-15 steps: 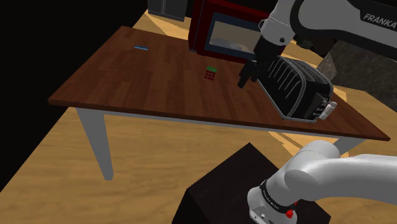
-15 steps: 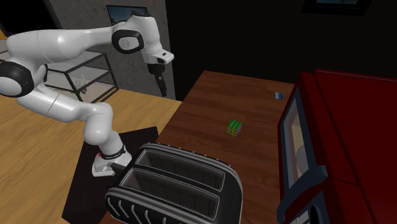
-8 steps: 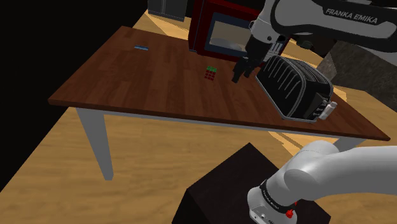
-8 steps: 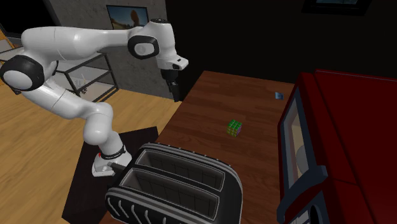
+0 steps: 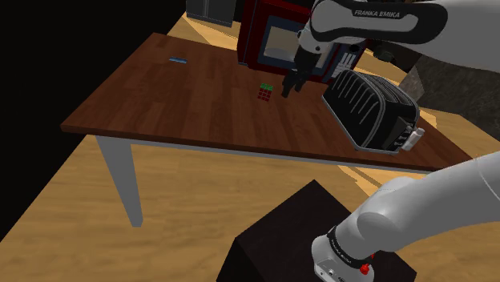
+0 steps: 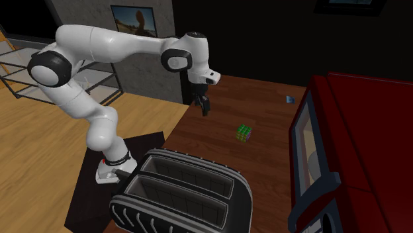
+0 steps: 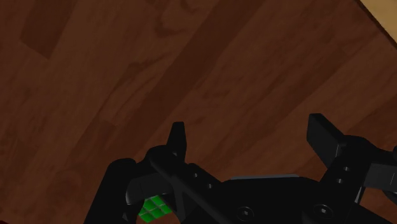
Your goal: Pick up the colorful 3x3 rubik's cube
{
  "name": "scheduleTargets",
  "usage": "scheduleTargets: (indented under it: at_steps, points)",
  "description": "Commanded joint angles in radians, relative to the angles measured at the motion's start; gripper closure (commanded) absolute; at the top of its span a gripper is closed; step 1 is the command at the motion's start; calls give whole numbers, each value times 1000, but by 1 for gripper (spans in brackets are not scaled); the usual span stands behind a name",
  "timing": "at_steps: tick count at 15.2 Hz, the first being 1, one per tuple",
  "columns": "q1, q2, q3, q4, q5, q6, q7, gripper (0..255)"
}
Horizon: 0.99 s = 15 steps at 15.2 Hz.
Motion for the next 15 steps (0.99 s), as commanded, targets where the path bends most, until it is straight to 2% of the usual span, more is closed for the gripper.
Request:
scheduleTargets:
  at_steps: [1,9,15]
  points:
    - [-4,79,-20,58,2,14,-39,0]
    - [-31,402,-69,337,43,26,-181,0]
    - [-73,667,-79,629,86,-24,-271,0]
